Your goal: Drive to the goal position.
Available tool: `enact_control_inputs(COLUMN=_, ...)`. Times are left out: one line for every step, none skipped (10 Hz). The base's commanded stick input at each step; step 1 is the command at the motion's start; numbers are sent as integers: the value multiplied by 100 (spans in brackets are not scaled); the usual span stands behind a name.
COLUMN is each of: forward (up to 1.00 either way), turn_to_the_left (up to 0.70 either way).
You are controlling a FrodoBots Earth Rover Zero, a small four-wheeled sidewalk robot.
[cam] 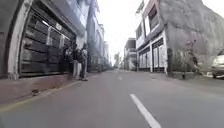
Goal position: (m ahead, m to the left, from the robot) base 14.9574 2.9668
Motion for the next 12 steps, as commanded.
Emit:
enact_control_inputs(forward=100, turn_to_the_left=6)
enact_control_inputs(forward=100, turn_to_the_left=6)
enact_control_inputs(forward=100, turn_to_the_left=6)
enact_control_inputs(forward=100, turn_to_the_left=6)
enact_control_inputs(forward=100, turn_to_the_left=6)
enact_control_inputs(forward=100, turn_to_the_left=6)
enact_control_inputs(forward=100, turn_to_the_left=6)
enact_control_inputs(forward=100, turn_to_the_left=6)
enact_control_inputs(forward=100, turn_to_the_left=6)
enact_control_inputs(forward=100, turn_to_the_left=6)
enact_control_inputs(forward=100, turn_to_the_left=6)
enact_control_inputs(forward=100, turn_to_the_left=6)
